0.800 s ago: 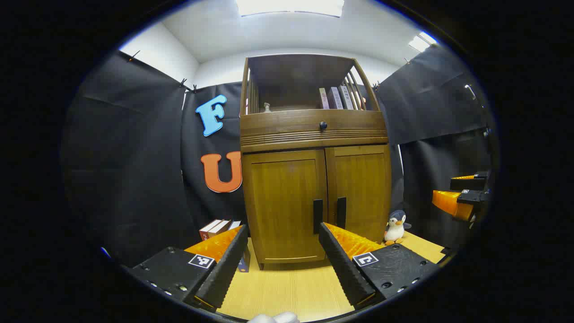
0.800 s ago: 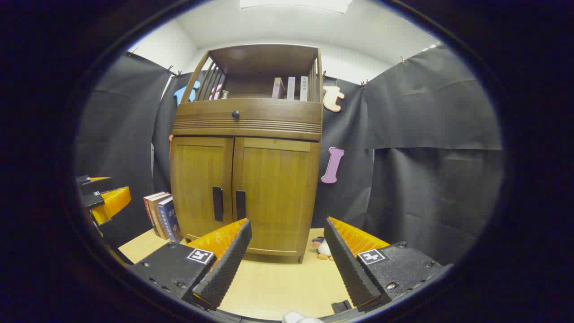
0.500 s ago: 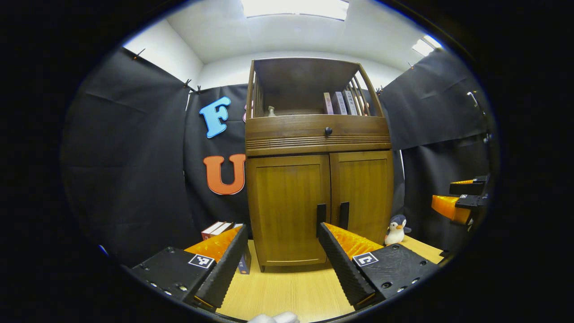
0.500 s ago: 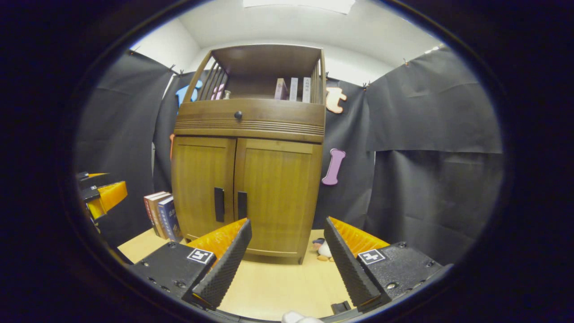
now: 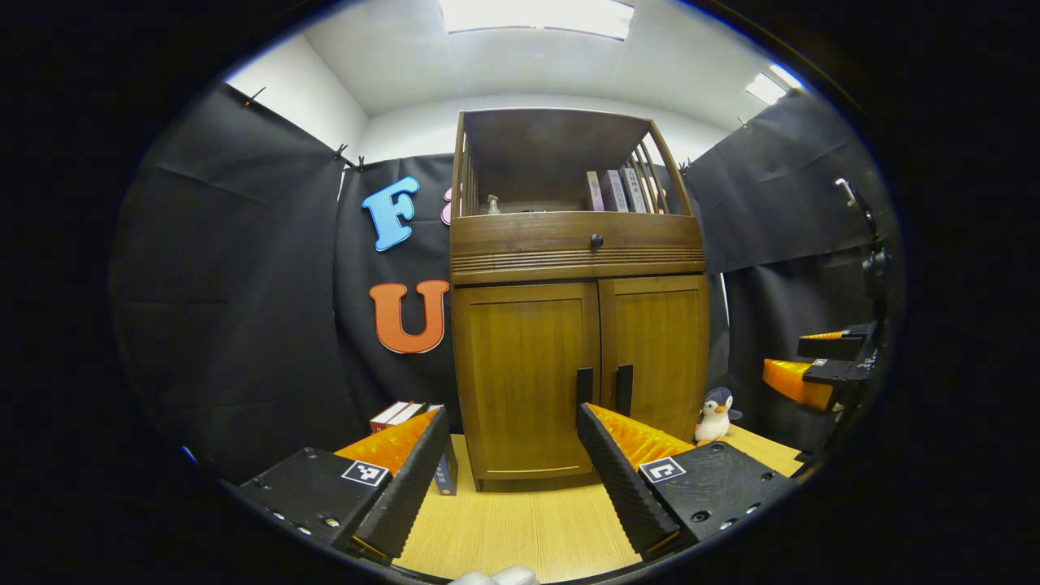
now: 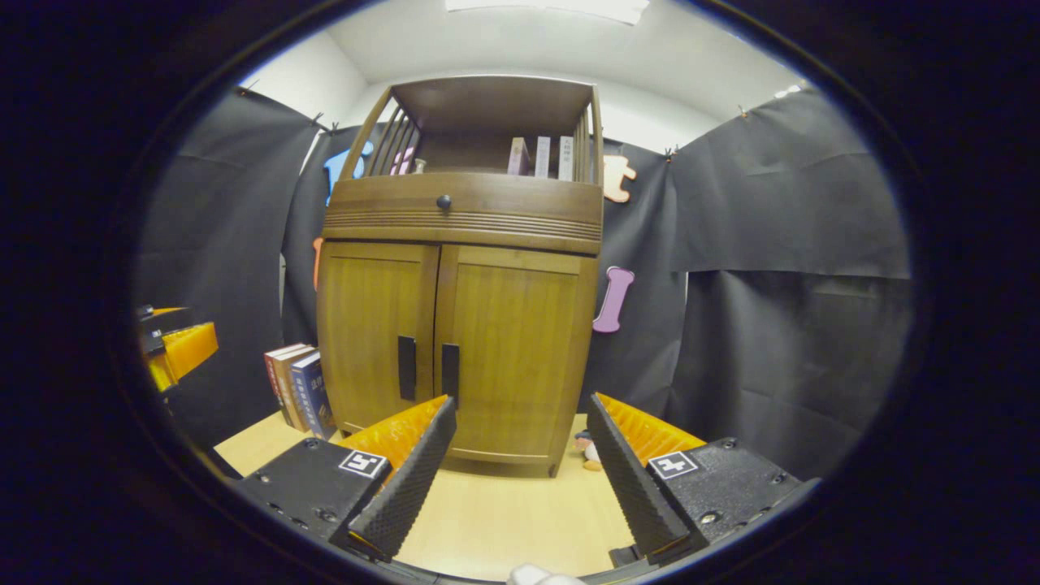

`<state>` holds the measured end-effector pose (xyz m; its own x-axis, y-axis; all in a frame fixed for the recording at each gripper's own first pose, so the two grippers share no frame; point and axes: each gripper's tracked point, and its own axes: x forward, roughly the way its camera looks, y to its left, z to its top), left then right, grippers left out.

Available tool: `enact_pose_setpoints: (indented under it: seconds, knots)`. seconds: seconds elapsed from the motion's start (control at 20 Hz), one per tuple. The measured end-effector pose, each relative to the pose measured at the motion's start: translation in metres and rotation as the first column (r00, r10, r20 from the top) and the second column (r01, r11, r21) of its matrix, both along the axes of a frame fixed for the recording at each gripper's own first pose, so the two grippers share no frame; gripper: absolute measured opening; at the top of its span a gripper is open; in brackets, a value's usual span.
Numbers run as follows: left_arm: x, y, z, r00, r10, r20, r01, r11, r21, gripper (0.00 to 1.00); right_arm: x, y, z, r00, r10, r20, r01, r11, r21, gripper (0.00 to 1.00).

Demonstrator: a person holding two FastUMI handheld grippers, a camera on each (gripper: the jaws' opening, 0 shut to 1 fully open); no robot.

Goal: Open the right door of the double-door shoe cabinet with the right hand, and open the left door with the left hand.

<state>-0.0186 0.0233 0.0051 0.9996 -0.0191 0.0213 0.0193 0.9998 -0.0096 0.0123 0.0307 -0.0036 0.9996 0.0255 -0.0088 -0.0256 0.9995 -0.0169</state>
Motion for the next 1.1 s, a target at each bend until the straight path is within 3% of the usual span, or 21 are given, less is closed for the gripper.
enact_pose_setpoints:
  seconds: [0.25,0.55,0.95,1.1]
  knots:
    - [-0.007,0.006,-0.004,1.0,-0.013,-0.021,0.012,1.0,-0.007,0.96,0.038,0.022,-0.007,1.0,0.029,-0.009,-0.029,0.999,0.018,1.0]
    - [-0.011,0.004,-0.019,0.994,-0.025,-0.109,0.025,1.0,-0.006,0.96,0.125,0.061,-0.015,0.993,0.11,-0.046,-0.109,0.994,0.03,1.0]
    - [0.005,0.032,-0.019,0.978,0.171,-0.12,-0.172,0.985,-0.001,0.96,0.243,0.097,-0.047,0.974,0.173,-0.148,-0.168,0.985,0.049,1.0]
    - [0.007,0.038,-0.015,0.968,0.227,-0.112,-0.229,0.974,-0.006,0.96,0.269,0.111,-0.056,0.96,0.215,-0.179,-0.209,0.976,0.054,0.91]
